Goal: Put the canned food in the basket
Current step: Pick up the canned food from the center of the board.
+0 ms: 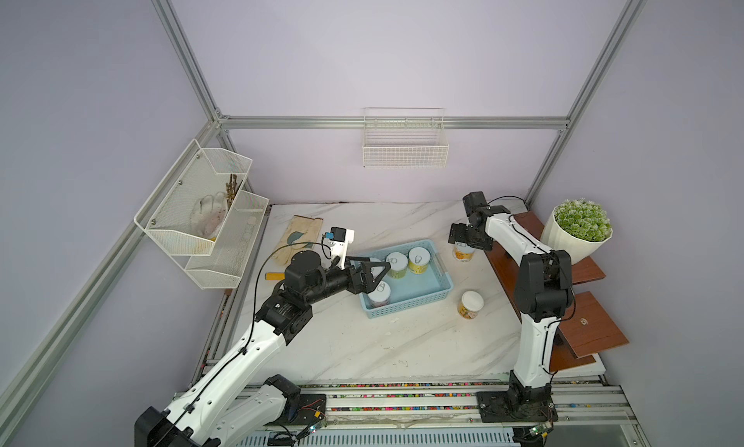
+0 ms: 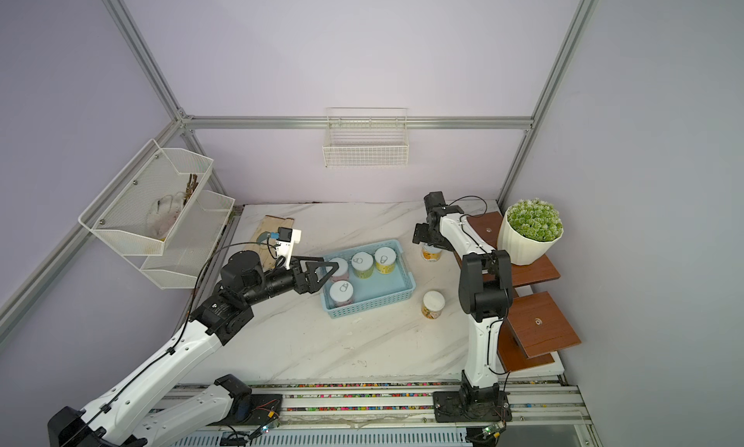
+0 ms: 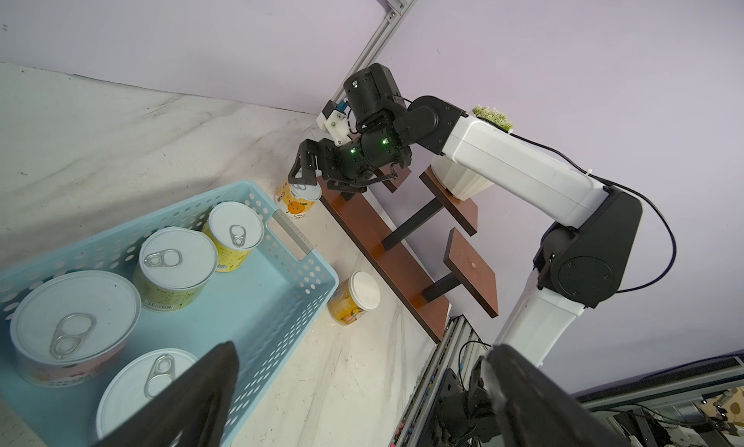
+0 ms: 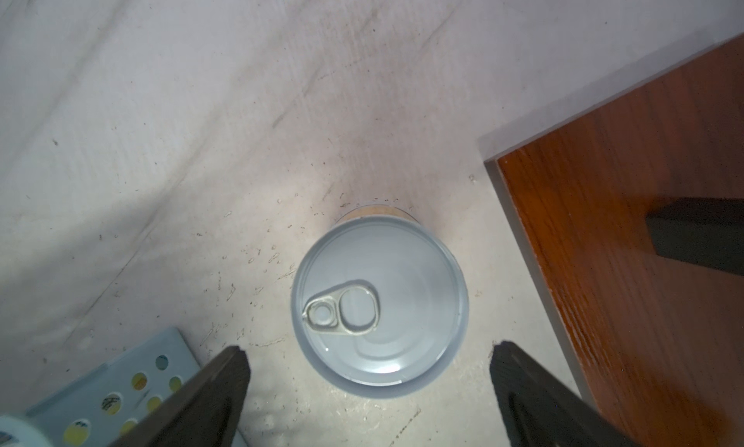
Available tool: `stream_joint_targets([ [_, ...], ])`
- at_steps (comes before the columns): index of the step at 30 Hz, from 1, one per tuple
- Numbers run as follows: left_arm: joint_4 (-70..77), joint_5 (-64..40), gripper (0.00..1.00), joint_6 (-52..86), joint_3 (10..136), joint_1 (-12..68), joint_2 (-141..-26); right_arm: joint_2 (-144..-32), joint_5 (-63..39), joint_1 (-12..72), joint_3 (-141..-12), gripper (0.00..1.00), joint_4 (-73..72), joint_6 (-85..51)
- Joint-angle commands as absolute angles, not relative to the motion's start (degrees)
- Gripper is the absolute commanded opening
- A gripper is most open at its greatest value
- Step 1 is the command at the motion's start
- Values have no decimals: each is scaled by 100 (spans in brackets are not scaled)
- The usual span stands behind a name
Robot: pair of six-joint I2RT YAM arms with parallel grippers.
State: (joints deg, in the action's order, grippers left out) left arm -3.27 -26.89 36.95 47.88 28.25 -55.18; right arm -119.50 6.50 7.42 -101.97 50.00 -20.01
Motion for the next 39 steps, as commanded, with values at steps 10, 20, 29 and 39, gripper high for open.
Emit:
stream_joint_targets([
  [10, -348, -2839, 100, 3649, 4781, 2783, -5458, -12439, 697, 703, -10743, 96, 5469, -1871],
  [20, -451, -2804, 100, 3614, 4764, 2785, -5450, -12743, 836, 644, -11004, 93, 5623, -1855],
  [29, -483, -2834, 100, 3622, 4755, 2786, -5510, -12901, 481, 579, -11080, 88, 5612, -1811],
  [39, -515, -2868, 100, 3599, 4746, 2785, -5528, -12850, 217, 571, -11048, 77, 5633, -1824],
])
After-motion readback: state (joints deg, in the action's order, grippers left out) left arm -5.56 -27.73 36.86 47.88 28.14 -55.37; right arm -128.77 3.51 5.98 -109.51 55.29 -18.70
